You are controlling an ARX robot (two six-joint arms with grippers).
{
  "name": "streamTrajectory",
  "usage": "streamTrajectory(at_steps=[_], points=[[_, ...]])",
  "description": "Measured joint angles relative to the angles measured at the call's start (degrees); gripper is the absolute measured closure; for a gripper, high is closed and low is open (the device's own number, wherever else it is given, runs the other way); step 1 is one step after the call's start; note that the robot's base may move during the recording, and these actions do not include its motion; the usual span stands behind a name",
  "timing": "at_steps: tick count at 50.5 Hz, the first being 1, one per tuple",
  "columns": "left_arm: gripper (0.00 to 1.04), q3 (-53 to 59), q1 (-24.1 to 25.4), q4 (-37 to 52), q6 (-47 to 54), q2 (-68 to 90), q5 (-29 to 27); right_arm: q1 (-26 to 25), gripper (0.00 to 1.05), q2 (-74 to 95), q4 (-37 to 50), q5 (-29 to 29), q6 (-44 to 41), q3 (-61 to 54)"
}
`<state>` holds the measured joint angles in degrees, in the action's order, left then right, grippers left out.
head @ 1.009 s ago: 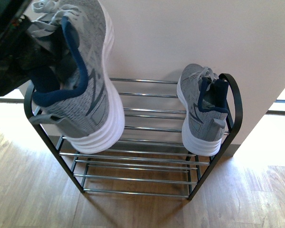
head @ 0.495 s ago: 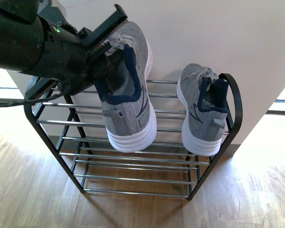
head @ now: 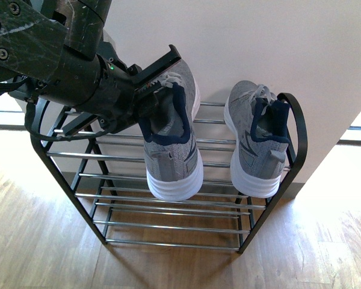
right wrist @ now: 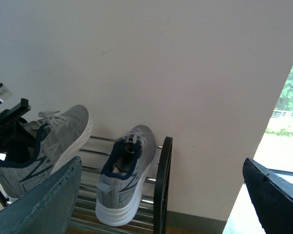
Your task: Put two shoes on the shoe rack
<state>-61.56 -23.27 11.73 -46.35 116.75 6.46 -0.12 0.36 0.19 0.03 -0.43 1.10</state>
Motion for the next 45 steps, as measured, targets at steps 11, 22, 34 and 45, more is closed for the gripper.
streamTrajectory(at_steps=[11, 22, 34, 45], points=[[1.03, -5.0, -0.5, -1.7, 1.7, 4.5, 0.6, 0.0, 0.09, 0.0, 0.0, 0.0, 0.0, 0.0], [1.03, -10.3, -1.2, -3.0, 3.5, 9.4, 1.1, 0.0, 0.09, 0.0, 0.0, 0.0, 0.0, 0.0], [1.03, -15.7, -1.8, -4.3, 5.2, 13.8, 1.4, 0.0, 0.09, 0.0, 0.0, 0.0, 0.0, 0.0], [1.03, -19.8, -1.8, -5.2, 6.6, 16.9, 1.2, 0.0, 0.09, 0.0, 0.0, 0.0, 0.0, 0.0]])
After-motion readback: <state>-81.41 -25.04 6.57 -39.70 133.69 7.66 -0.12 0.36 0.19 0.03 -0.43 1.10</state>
